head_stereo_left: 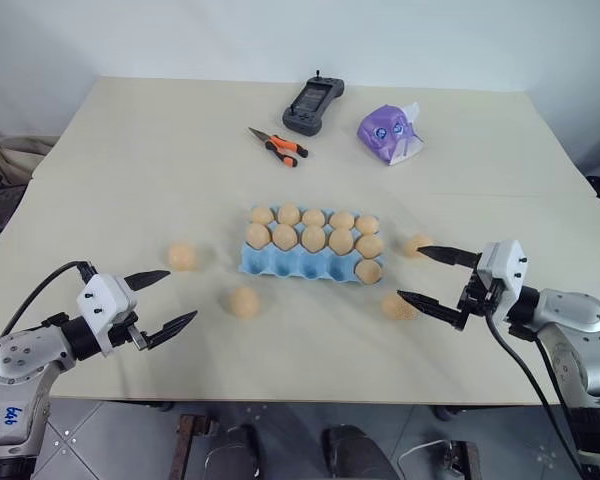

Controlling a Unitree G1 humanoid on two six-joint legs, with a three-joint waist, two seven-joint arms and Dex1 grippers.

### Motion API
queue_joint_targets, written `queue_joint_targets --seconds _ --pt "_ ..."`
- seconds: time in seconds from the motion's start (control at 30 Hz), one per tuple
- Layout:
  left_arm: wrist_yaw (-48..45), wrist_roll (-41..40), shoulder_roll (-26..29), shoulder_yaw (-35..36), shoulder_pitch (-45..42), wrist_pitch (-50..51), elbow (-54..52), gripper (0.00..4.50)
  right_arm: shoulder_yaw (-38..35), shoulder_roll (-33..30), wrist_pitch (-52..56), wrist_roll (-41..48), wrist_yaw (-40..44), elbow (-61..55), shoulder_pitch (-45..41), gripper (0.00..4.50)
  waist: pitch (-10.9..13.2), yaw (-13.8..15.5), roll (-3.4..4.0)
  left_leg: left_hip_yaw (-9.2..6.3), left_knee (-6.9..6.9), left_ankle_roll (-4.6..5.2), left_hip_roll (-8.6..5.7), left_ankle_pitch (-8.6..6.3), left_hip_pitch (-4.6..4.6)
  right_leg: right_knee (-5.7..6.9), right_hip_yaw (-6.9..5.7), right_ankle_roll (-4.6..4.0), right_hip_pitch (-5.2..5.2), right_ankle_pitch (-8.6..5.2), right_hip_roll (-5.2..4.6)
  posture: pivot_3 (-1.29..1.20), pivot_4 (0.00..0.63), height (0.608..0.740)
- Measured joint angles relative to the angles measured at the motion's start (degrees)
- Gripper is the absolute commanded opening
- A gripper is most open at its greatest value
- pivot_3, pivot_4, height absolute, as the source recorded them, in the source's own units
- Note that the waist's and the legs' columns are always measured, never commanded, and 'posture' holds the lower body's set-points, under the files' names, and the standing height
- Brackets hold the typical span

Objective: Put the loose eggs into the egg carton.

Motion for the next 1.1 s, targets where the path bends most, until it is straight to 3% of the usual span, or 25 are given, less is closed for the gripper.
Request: queue_joint_targets --seconds 0.27,0.47,0.7,0.87,1.1 --pt "-1.74 -1.42 -0.79 -2.41 -4.02 1.16 0.12 4.47 -2.61 0.02 0.54 0.64 -2.61 -1.48 2.04 4.5 0.0 0.35 0.0 -0.07 0.21 0.01 -0.02 0.0 -0.01 0.17 -0.05 0.0 0.04 0.0 -0.01 0.0 0.15 0.74" --pt "-5.23 -1.96 -1.19 -7.7 -8.47 1.87 0.01 4.47 -11.22 -2.46 1.67 2.1 -2.41 -5.04 14.38 4.5 0.0 1.45 0.0 -0.08 0.23 0.04 -0.02 -0.02 -0.02 0.14 -0.05 0.0 0.07 0.0 0.03 0.0 0.15 0.74" --pt "-8.75 -2.04 -3.33 -12.07 -13.8 0.65 0.61 4.47 -15.28 -2.82 -1.75 0.6 0.13 -5.62 27.17 4.5 -0.01 1.24 0.01 -0.04 0.35 0.06 -0.07 -0.02 0.08 0.21 0.02 0.02 0.17 0.01 0.07 0.0 0.15 0.74" --pt "-10.87 -2.04 -3.42 -13.23 -15.73 0.58 1.66 4.47 -12.82 -2.72 -2.82 -0.33 0.81 -5.62 26.4 4.5 -0.01 0.52 0.01 -0.1 0.52 0.06 -0.02 -0.03 0.11 0.35 0.01 0.02 0.23 0.02 0.12 0.0 0.15 0.74" --pt "-12.26 -2.26 -3.56 -13.69 -15.31 0.69 2.26 4.47 -1.88 -2.77 4.78 -4.66 -3.35 -5.39 15.49 4.5 0.0 0.13 0.01 -0.11 0.57 0.08 0.02 -0.02 0.08 0.39 0.0 0.05 0.18 0.03 0.05 0.0 0.15 0.74"
